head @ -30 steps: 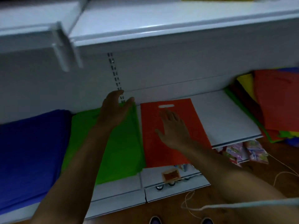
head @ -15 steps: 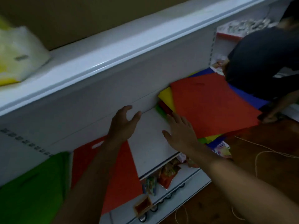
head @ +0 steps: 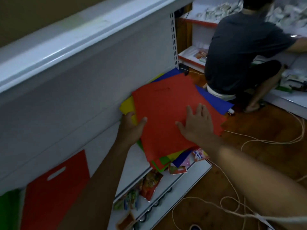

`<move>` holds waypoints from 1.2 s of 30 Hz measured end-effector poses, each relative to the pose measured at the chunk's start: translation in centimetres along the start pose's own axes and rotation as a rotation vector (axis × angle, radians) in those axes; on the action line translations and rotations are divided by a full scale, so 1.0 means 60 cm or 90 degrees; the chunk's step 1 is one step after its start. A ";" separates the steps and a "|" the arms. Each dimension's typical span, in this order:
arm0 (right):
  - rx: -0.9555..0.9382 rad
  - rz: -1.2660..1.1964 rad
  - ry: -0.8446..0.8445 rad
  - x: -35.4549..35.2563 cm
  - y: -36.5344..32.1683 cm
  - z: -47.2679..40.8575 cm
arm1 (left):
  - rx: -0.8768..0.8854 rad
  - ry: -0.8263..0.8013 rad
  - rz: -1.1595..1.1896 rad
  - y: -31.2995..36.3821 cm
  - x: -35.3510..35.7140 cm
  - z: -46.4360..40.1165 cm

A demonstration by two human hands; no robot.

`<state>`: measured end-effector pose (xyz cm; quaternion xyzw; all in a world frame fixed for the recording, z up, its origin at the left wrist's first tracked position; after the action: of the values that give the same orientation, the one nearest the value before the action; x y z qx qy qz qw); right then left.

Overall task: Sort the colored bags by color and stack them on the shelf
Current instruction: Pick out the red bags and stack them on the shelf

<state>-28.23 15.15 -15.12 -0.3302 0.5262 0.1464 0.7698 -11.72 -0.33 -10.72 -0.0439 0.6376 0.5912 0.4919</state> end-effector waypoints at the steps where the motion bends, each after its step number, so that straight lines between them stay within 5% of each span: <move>1: 0.009 -0.006 -0.012 0.002 0.004 -0.002 | -0.008 -0.010 0.015 -0.002 0.008 -0.001; 25: -0.105 -0.128 0.041 -0.014 0.018 0.000 | -0.138 0.057 0.299 -0.060 0.014 -0.005; 36: -0.143 -0.105 0.018 -0.014 0.019 0.002 | -0.247 -0.050 0.505 -0.064 0.018 -0.010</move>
<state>-29.16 16.18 -14.74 -0.4583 0.4883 0.1361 0.7301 -10.15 -1.40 -14.29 0.1348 0.4631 0.8443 0.2333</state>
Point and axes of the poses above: each hand's wrist, its own z-axis away from the middle knuckle, its own x-axis out of the palm, y = z × x, the point moved 4 cm from there along -z, towards the middle knuckle, and after that the axes turned 5 degrees about -y, right-handed, at the moved point
